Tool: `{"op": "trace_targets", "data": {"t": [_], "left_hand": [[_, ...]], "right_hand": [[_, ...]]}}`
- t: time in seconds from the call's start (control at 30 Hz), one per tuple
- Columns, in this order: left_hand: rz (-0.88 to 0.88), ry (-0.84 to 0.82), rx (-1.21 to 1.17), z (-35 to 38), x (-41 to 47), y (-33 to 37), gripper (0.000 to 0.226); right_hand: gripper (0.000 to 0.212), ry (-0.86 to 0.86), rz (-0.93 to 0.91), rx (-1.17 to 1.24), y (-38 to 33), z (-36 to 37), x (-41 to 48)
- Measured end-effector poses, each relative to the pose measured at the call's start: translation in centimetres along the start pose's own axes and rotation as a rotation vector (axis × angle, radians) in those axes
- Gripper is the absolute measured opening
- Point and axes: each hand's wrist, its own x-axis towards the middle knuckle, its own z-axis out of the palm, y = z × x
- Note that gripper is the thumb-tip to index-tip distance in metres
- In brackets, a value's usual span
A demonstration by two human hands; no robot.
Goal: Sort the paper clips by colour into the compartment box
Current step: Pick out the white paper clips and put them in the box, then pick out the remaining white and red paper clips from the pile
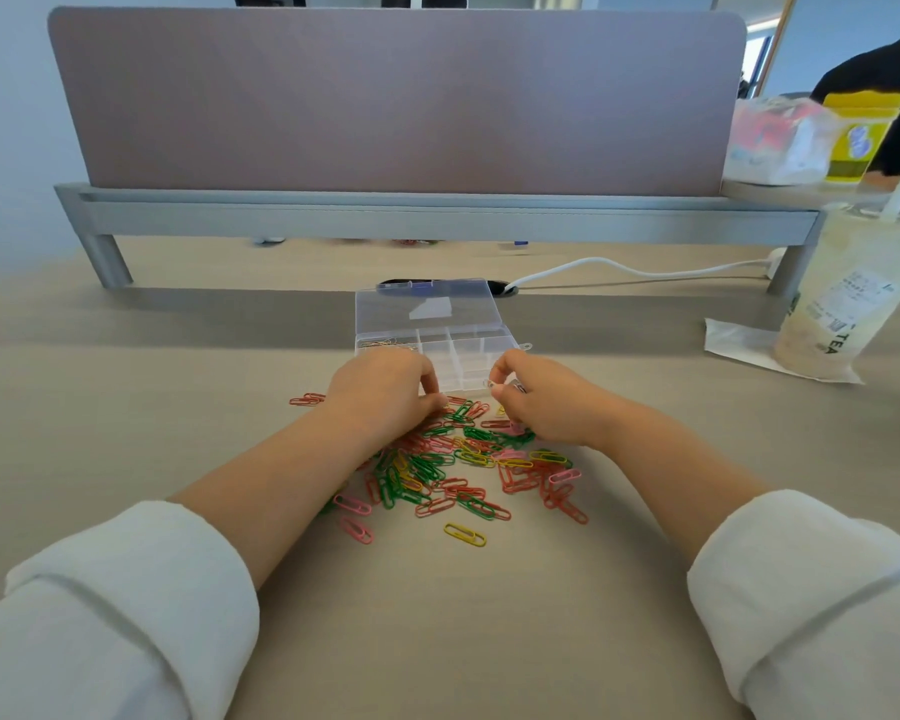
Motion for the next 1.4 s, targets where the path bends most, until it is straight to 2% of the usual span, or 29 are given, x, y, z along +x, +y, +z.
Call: {"op": "trace_targets", "data": {"t": [0.13,0.33,0.5,0.63,0.77,0.87,1.0,1.13,1.27,1.4], "left_hand": [[-0.01,-0.026,0.01,-0.2,0.0,0.2,0.024],[0.048,-0.02,-0.026,-0.1,-0.3,0.0,0.023],[0.077,-0.002,-0.263,-0.6,-0.3,-0.9,0.017],[0.058,0.028,-0.416,-1.7,0.1,-2.8,0.017],[0.05,0.053,-0.417,-1.8,0.6,-5.8,0.017],[0.08,0.047,-0.341,-1.3,0.5,-7.6,0.016],[0.14,0.045,-0.267,-1.0,0.6,-9.0,0.012],[0.2,0.021,-0.334,-1.4,0.5,-9.9,0.01],[0.245,0.0,-0.359,-1.6,0.2,-10.0,0.011],[0.278,0.026,-0.359,-1.2,0.6,-10.4,0.008]], "right_hand": [[0.023,0.012,0.004,0.069,-0.1,0.1,0.0],[0.022,0.051,-0.005,0.092,0.1,0.3,0.0],[0.04,0.118,-0.059,0.151,0.1,-0.1,0.2],[0.052,0.095,-0.065,0.235,-0.2,-0.5,0.5],[0.055,0.064,-0.049,0.263,-0.7,-1.0,2.3],[0.053,0.051,-0.059,0.199,-1.7,-1.2,4.9],[0.042,0.043,-0.133,-0.021,-3.2,-0.6,8.2],[0.033,-0.094,-0.103,-0.174,-3.9,0.3,9.5],[0.021,-0.113,-0.183,-0.105,-4.6,0.2,8.8],[0.007,-0.302,-0.282,-0.188,-5.3,0.2,7.7]]}}
